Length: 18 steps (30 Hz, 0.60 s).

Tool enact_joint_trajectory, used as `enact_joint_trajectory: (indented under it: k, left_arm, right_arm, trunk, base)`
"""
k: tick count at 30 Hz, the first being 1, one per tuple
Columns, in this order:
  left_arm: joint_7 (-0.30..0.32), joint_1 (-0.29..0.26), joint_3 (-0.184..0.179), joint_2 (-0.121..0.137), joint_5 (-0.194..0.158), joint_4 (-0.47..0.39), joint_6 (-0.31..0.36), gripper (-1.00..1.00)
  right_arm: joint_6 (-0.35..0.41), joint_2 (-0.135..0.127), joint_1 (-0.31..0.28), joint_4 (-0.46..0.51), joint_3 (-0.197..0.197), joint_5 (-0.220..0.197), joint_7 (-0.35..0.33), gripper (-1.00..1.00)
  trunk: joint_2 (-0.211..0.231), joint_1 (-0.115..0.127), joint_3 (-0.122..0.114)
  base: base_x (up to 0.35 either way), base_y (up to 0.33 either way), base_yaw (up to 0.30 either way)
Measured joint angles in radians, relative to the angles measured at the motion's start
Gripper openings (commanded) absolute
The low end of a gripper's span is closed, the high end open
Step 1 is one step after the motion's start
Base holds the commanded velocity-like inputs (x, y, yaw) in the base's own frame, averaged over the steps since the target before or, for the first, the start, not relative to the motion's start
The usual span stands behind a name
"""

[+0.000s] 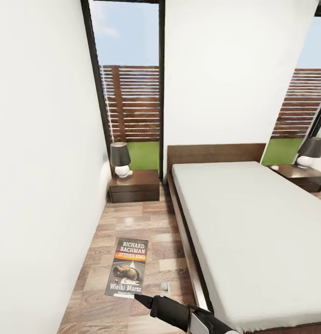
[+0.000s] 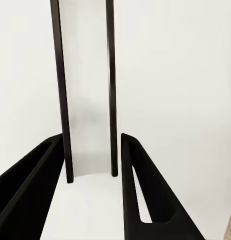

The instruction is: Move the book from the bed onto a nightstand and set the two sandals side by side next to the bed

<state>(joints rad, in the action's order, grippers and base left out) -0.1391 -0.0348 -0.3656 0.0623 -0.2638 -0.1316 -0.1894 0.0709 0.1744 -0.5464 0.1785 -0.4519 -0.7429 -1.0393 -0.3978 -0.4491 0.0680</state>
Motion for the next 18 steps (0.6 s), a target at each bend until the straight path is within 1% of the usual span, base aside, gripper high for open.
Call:
enact_joint_trajectory:
  k: [7,18]
  left_arm:
    - [0.0,0.0,0.0,-0.001,0.0,0.0,0.0,1.0]
    - [0.0,0.0,0.0,-0.002,0.0,0.0,0.0,1.0]
  right_arm:
    - [0.0,0.0,0.0,0.0,0.0,-0.002,0.0,-1.0]
    - [0.0,0.0,0.0,0.0,0.0,-0.002,0.0,-1.0]
  trunk:
    - [0.0,0.0,0.001]
    - [0.0,0.0,0.001]
  base:
    - [0.109,0.101,-0.053]
    - [0.097,0.131,-0.011]
